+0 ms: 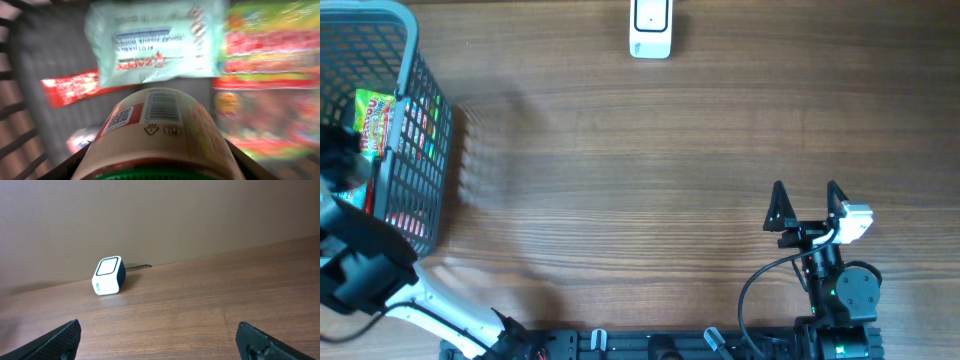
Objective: Scan the item barcode
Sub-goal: 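Reach the left gripper into the basket and grasp the green-lidded jar, then carry the jar with the left gripper toward the scanner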
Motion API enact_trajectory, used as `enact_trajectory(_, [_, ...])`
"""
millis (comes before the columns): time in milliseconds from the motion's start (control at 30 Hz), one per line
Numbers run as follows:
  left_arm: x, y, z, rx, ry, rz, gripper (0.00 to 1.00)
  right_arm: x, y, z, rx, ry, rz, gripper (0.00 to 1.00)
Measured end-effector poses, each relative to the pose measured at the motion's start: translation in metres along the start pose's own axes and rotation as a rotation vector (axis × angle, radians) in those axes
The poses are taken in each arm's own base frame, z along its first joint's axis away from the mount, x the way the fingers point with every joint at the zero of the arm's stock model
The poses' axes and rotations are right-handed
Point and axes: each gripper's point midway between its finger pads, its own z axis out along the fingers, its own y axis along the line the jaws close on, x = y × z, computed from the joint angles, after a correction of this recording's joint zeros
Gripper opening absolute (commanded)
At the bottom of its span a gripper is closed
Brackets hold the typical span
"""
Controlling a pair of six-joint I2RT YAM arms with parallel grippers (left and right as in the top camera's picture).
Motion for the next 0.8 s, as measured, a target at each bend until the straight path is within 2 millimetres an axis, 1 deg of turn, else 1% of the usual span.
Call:
enact_trajectory(33, [-0.006, -0.002, -0.023, 0.032, -0.026, -0.002, 0.63, 0.000, 0.000, 0.000, 0.000, 0.000, 0.000, 1.00])
enact_trajectory(67, [-0.011, -0.004, -0.042, 0.065, -0.054, -0.005, 0.63, 0.000, 0.000, 0.000, 0.000, 0.000, 0.000, 1.00])
enact_trajectory(100, [-0.015, -0.007, -0.069, 0.116, -0.091, -0.005, 0.63, 0.000, 0.000, 0.000, 0.000, 0.000, 0.000, 1.00])
enact_trajectory(133, [-0.016, -0.010, -0.097, 0.175, -0.124, -0.001, 0.63, 0.000, 0.000, 0.000, 0.000, 0.000, 0.000, 1.00])
enact_trajectory(200, [-0.010, -0.016, -0.141, 0.280, -0.173, 0.019, 0.63, 0.000, 0.000, 0.000, 0.000, 0.000, 0.000, 1.00])
enact_trajectory(233, [-0.004, -0.018, -0.161, 0.331, -0.189, 0.034, 0.63, 0.000, 0.000, 0.000, 0.000, 0.000, 0.000, 1.00])
enact_trajectory(267, [0.008, -0.022, -0.188, 0.404, -0.205, 0.058, 0.64, 0.000, 0.000, 0.000, 0.000, 0.000, 0.000, 1.00])
enact_trajectory(300, [0.017, -0.026, -0.204, 0.453, -0.215, 0.081, 0.64, 0.000, 0.000, 0.000, 0.000, 0.000, 0.000, 1.00])
enact_trajectory(333, [0.033, -0.032, -0.227, 0.526, -0.223, 0.123, 0.64, 0.000, 0.000, 0.000, 0.000, 0.000, 0.000, 1.00])
enact_trajectory(367, [0.046, -0.036, -0.242, 0.572, -0.227, 0.156, 0.64, 0.000, 0.000, 0.000, 0.000, 0.000, 0.000, 1.00])
enact_trajectory(400, [0.069, -0.043, -0.262, 0.640, -0.224, 0.215, 0.65, 0.000, 0.000, 0.000, 0.000, 0.000, 0.000, 1.00])
enact_trajectory(433, [0.087, -0.048, -0.275, 0.684, -0.220, 0.264, 0.65, 0.000, 0.000, 0.000, 0.000, 0.000, 0.000, 1.00])
enact_trajectory(467, [0.112, -0.055, -0.291, 0.736, -0.214, 0.335, 0.65, 0.000, 0.000, 0.000, 0.000, 0.000, 0.000, 1.00])
enact_trajectory(500, [0.130, -0.059, -0.301, 0.773, -0.203, 0.388, 0.66, 0.000, 0.000, 0.000, 0.000, 0.000, 0.000, 1.00])
enact_trajectory(533, [0.161, -0.067, -0.313, 0.818, -0.185, 0.481, 0.67, 0.000, 0.000, 0.000, 0.000, 0.000, 0.000, 1.00])
enact_trajectory(567, [0.185, -0.071, -0.321, 0.850, -0.170, 0.553, 0.68, 0.000, 0.000, 0.000, 0.000, 0.000, 0.000, 1.00])
enact_trajectory(600, [0.217, -0.076, -0.330, 0.890, -0.139, 0.655, 0.68, 0.000, 0.000, 0.000, 0.000, 0.000, 0.000, 1.00])
enact_trajectory(633, [0.242, -0.079, -0.334, 0.907, -0.121, 0.738, 0.68, 0.000, 0.000, 0.000, 0.000, 0.000, 0.000, 1.00])
enact_trajectory(667, [0.272, -0.082, -0.338, 0.922, -0.098, 0.838, 0.68, 0.000, 0.000, 0.000, 0.000, 0.000, 0.000, 1.00])
enact_trajectory(700, [0.296, -0.083, -0.338, 0.922, -0.083, 0.919, 0.68, 0.000, 0.000, 0.000, 0.000, 0.000, 0.000, 1.00])
enact_trajectory(733, [0.316, -0.085, -0.336, 0.920, -0.071, 0.990, 0.68, 0.000, 0.000, 0.000, 0.000, 0.000, 0.000, 1.00])
enact_trajectory(767, [0.343, -0.087, -0.332, 0.906, -0.061, 1.086, 0.67, 0.000, 0.000, 0.000, 0.000, 0.000, 0.000, 1.00])
enact_trajectory(800, [0.358, -0.088, -0.328, 0.893, -0.056, 1.145, 0.67, 0.000, 0.000, 0.000, 0.000, 0.000, 0.000, 1.00])
